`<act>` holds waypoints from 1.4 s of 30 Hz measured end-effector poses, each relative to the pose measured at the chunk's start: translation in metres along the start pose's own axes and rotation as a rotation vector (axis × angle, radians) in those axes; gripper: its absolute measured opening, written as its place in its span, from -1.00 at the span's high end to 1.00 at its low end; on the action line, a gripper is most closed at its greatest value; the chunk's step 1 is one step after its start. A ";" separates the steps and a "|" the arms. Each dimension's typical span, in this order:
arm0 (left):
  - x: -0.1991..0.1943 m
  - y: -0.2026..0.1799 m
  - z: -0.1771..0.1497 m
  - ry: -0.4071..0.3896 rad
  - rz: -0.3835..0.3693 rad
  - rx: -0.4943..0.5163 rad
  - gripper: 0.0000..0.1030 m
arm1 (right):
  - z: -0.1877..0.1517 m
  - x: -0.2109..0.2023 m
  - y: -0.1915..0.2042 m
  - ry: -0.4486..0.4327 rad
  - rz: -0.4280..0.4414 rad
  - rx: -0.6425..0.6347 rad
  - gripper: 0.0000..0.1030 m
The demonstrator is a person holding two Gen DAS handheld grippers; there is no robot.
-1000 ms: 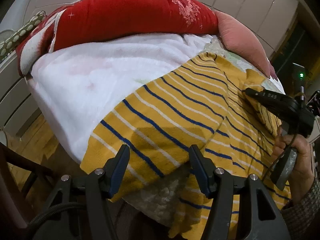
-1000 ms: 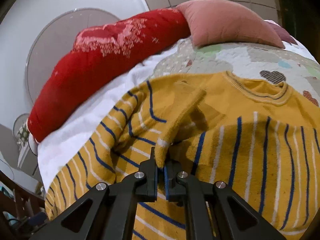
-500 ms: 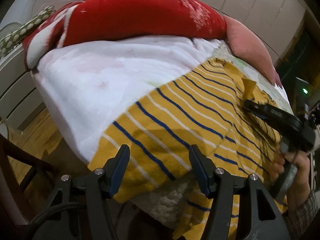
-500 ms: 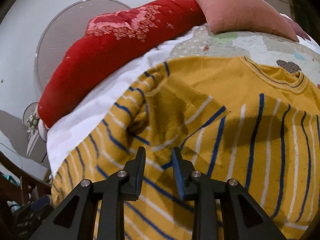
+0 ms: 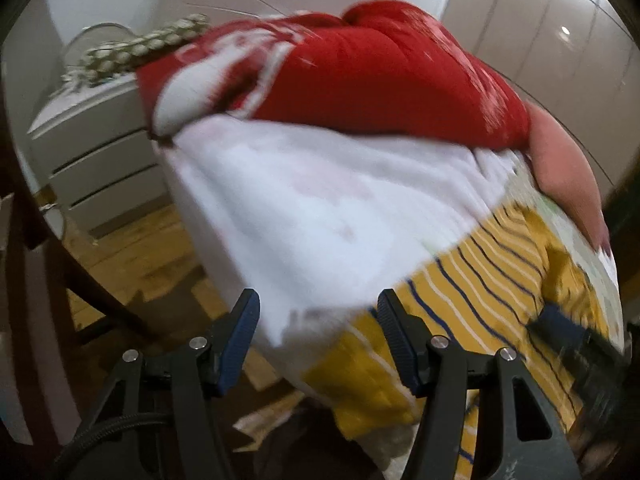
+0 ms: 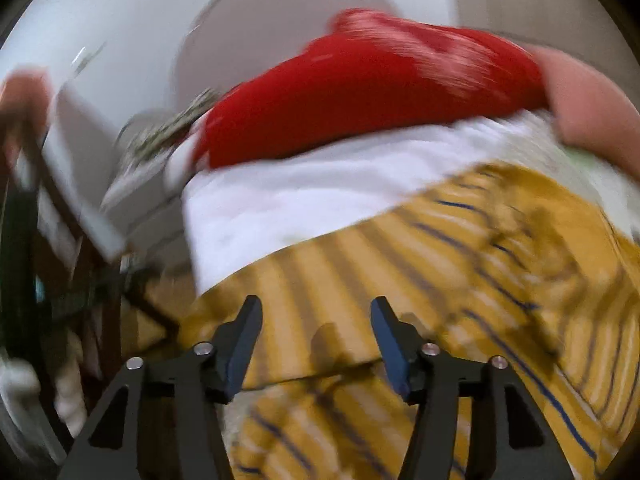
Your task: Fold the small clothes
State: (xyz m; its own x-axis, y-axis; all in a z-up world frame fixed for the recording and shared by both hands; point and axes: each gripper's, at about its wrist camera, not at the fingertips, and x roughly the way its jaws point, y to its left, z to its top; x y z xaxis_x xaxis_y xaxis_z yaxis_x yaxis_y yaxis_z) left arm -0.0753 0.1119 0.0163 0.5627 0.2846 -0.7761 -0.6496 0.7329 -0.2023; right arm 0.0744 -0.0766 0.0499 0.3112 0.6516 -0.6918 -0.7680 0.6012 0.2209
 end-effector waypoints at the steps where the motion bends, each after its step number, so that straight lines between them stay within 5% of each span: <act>1: -0.002 0.007 0.004 -0.011 0.006 -0.019 -0.18 | -0.004 0.008 0.022 0.019 0.010 -0.080 -0.27; 8: -0.015 0.043 0.021 -0.067 0.033 -0.112 -0.18 | -0.046 0.056 0.108 0.120 -0.003 -0.460 -0.28; 11: -0.015 0.047 0.023 -0.069 0.036 -0.121 -0.18 | -0.064 0.072 0.131 0.121 -0.062 -0.596 -0.44; 13: -0.012 0.047 0.023 -0.057 0.031 -0.122 -0.18 | -0.072 0.082 0.140 0.107 -0.155 -0.668 -0.10; 14: -0.011 0.047 0.022 -0.052 0.027 -0.122 -0.18 | -0.071 0.084 0.141 0.108 -0.166 -0.664 0.38; 16: -0.010 0.045 0.021 -0.040 0.014 -0.117 -0.18 | -0.056 0.082 0.132 0.110 -0.121 -0.562 0.82; 21: -0.022 0.039 0.022 -0.068 0.001 -0.102 -0.18 | 0.011 0.031 0.075 -0.045 -0.088 -0.235 0.85; 27: -0.027 0.014 0.020 -0.068 -0.044 -0.044 -0.18 | 0.056 -0.079 -0.070 -0.320 -0.146 0.252 0.84; 30: -0.023 -0.008 0.015 -0.044 -0.089 0.005 -0.18 | 0.038 -0.116 -0.134 -0.382 -0.225 0.449 0.84; 35: -0.010 -0.047 0.004 0.003 -0.142 0.100 -0.18 | -0.051 -0.150 -0.236 -0.376 -0.362 0.780 0.84; 39: 0.008 -0.084 -0.005 0.037 -0.154 0.194 -0.18 | -0.115 -0.144 -0.268 -0.255 -0.518 0.860 0.83; 42: 0.021 -0.104 -0.010 0.057 -0.148 0.255 -0.18 | -0.144 -0.153 -0.275 -0.250 -0.540 0.902 0.83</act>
State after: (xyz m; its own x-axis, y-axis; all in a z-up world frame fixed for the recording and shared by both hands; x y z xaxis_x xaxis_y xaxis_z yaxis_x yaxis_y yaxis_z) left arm -0.0012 0.0352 0.0148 0.6075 0.1327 -0.7832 -0.4087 0.8976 -0.1649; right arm 0.1572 -0.4083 -0.0042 0.6689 0.2132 -0.7121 0.1682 0.8897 0.4244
